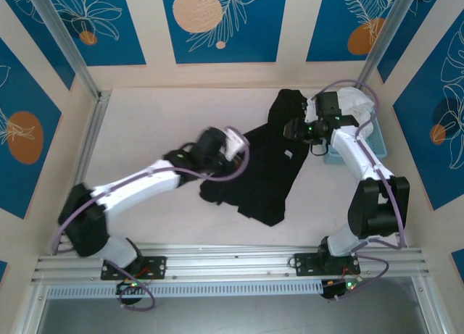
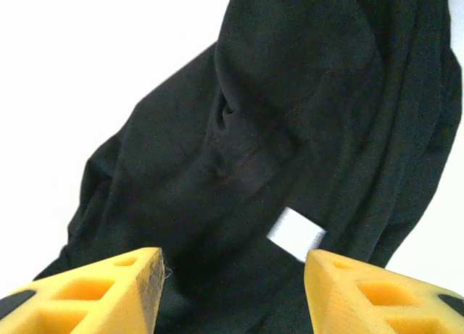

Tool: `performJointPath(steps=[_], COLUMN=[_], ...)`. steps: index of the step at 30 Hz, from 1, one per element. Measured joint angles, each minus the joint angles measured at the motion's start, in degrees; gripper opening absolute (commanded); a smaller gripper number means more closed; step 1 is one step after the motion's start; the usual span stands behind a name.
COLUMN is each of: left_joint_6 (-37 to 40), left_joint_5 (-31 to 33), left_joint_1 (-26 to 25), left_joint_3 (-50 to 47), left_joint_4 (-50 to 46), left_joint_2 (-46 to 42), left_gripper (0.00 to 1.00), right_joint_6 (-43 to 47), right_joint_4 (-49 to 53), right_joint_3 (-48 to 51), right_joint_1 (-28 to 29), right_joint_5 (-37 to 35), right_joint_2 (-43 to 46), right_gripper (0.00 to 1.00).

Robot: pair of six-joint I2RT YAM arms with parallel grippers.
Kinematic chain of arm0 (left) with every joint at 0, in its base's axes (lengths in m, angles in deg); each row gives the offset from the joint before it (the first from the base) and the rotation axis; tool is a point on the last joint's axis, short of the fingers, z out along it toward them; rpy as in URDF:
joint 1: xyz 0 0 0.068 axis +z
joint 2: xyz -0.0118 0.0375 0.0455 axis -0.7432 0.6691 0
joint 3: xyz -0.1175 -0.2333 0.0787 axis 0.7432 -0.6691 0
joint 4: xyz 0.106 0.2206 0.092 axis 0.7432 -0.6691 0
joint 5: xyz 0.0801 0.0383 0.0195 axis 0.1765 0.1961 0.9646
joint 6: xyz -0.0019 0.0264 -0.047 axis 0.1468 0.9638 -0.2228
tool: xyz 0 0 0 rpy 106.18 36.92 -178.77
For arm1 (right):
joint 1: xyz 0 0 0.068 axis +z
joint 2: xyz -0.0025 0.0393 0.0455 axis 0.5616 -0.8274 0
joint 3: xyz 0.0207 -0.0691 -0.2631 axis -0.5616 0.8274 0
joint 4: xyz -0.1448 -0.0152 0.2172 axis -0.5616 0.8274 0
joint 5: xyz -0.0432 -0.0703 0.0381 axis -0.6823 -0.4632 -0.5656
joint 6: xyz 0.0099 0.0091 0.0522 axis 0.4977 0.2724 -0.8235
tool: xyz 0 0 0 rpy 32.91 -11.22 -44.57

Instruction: Fold the inside-out t-shirt

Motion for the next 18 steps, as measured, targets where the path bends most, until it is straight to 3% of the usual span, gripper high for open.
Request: performJointPath(steps=[4, 8, 10, 12, 14, 17, 18], left_joint_6=[-3.5, -8.2, -10.1, -11.9, -12.9, -13.7, -13.8], left_joint_5=[1.6, 7.2, 9.5, 11.4, 12.7, 13.6, 13.3], left_joint_1=[11.2, 22.9, 27.6, 31.8, 34.2, 35.5, 34.7], left_joint_3=[3.5, 12.3, 19.0, 26.6, 30.9, 25.4, 20.9], left_joint_4=[2.1, 2.0, 0.9, -2.1, -5.1, -7.4, -7.1], left_joint_2=[-4.9, 2.4, 9.6, 18.2, 24.2, 24.5, 22.5], left_gripper=[0.0, 0.03, 0.2, 0.44, 0.56, 0.73, 0.73], right_joint_6=[-0.3, -1.1, -1.6, -1.9, -2.3, -3.1, -3.4], right_joint_4=[-0.1, -0.7, -1.0, -1.4, -1.7, -1.7, -1.7], right_joint_3=[2.2, 5.0, 6.6, 7.7, 8.6, 9.2, 9.2], right_joint_1=[0.3, 0.8, 0.9, 0.9, 0.9, 0.9, 1.0], right_joint_5=[0.2, 0.8, 1.1, 1.1, 1.0, 0.9, 1.0], right_joint_2=[3.3, 3.6, 3.0, 1.9, 0.6, -2.0, -3.1], right_gripper=[0.55, 0.55, 0.55, 0.55, 0.55, 0.53, 0.52])
